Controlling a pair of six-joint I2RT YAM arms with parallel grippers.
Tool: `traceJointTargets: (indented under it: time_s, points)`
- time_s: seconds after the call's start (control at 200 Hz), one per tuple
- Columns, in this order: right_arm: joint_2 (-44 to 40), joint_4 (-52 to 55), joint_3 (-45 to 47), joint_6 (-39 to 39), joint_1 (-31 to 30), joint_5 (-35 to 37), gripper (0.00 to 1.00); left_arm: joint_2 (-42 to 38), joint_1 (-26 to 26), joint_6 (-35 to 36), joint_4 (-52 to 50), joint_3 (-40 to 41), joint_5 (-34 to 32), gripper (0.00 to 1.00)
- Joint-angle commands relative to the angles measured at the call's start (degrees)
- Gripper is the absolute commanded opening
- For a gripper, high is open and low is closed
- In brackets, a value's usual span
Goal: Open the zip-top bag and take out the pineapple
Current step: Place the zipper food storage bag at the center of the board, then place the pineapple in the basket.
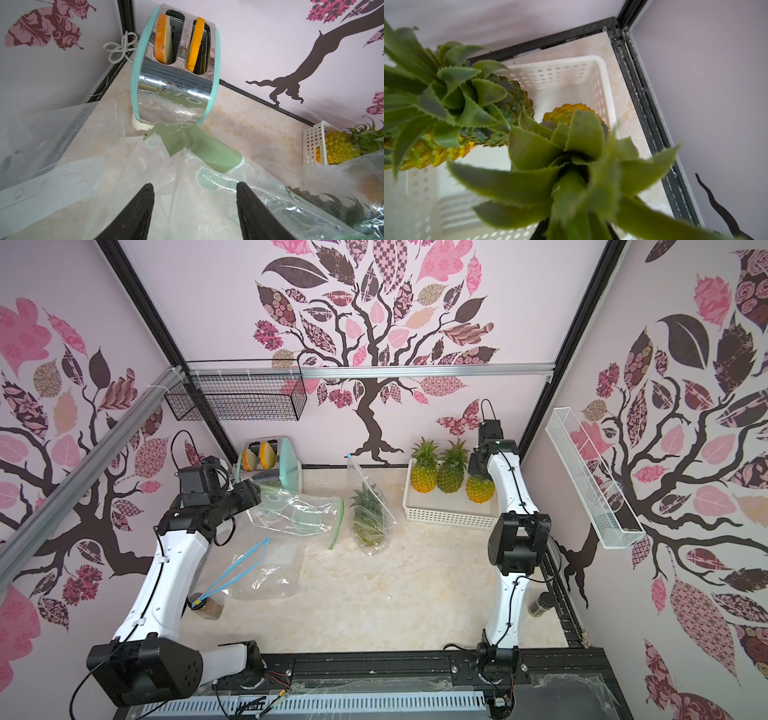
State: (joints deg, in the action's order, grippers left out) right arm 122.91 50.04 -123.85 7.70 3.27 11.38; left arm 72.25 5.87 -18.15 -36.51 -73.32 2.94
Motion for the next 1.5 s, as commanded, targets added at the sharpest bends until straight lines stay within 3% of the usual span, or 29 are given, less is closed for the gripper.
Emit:
traceJointTargets:
  time_s: [0.0,0.215,0.455,0.705,0.885,1.0,1.315,1.385,1.495]
  points:
    - [-0.3,-4.8,-4.4,-0.4,0.4,-0.4,0.00,-1.1,0.1,0.0,1.0,0.7,0.2,0.66]
    - [3.5,-4.2,-8.2,-0.5,0.7,-0.7,0.00,-0.2,0.2,0.1,1.2,0.8,1.1,0.66]
    - [5.7,-5.9,-7.9,0.4,1.6,-2.4,0.09,0.5,0.1,1.0,0.7,-0.3,1.5,0.66]
    - [6.9,-8.5,-7.4,0.6,2.6,-4.2,0.32,1.5,0.1,1.1,0.5,-1.4,2.4,0.66]
    - [6.1,-10.7,-5.9,0.1,2.7,-4.9,0.60,1.7,0.2,1.0,0.6,-1.9,2.9,0.66]
    - [2.6,-14.4,-1.6,0.1,2.7,-5.2,0.68,1.7,0.2,0.7,1.0,-2.4,4.0,0.66]
    - [-12.0,-22.0,13.2,1.8,2.7,-7.4,0.72,1.8,0.1,2.7,1.4,-7.3,6.9,0.73]
    - [-16.0,-22.5,17.3,1.9,2.4,-8.3,0.72,2.6,0.1,3.2,1.7,-10.2,9.5,0.76]
    - [-22.4,-21.8,22.7,1.3,1.6,-11.0,0.72,5.4,-0.1,2.6,1.7,-15.9,19.0,0.83]
